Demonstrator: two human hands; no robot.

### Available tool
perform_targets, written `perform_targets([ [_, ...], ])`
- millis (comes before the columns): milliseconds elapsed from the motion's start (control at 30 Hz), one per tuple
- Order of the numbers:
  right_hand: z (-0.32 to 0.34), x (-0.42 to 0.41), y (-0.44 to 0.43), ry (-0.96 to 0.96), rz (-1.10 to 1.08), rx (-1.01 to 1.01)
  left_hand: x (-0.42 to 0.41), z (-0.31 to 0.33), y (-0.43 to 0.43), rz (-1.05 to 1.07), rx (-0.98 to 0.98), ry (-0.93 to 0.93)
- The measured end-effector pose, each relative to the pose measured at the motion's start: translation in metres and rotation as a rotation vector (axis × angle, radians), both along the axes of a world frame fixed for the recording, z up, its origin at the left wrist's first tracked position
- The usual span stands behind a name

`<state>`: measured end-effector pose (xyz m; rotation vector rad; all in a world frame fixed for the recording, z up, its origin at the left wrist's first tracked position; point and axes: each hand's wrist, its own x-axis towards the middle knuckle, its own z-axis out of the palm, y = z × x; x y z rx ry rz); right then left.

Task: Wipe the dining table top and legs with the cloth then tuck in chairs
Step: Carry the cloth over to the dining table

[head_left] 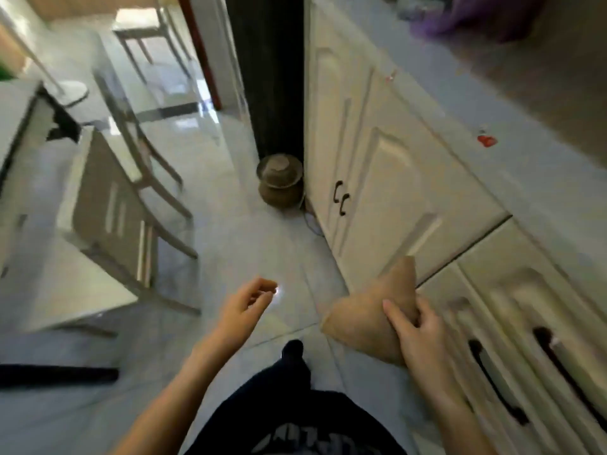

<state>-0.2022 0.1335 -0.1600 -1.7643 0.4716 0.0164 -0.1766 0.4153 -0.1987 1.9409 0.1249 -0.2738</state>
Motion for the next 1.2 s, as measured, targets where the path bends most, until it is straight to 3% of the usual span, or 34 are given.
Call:
perform_targets([
  [233,-0.067,0.011,0.063,0.202,0.048,0.004,-0.068,-0.042,0.09,0.345,0.001,0.212],
  [467,-0.069,0.1,0.156,0.107,0.13,0.001,-0.041,-0.049,0.172,0.518,-0.011,0.203],
  [700,-0.06,0.197,0.233,0.052,0.219,0.007,0.041,-0.056,0.243,0.525,-0.001,0.158],
  [967,-0.07,0.301,0.232,0.067,0.085,0.013,0.182,-0.049,0.273,0.436,-0.037,0.12],
  [1200,-0.091,0.452,0.235,0.09,0.08,-0.01,0.328,-0.058,0.274,0.499,-0.093,0.14],
])
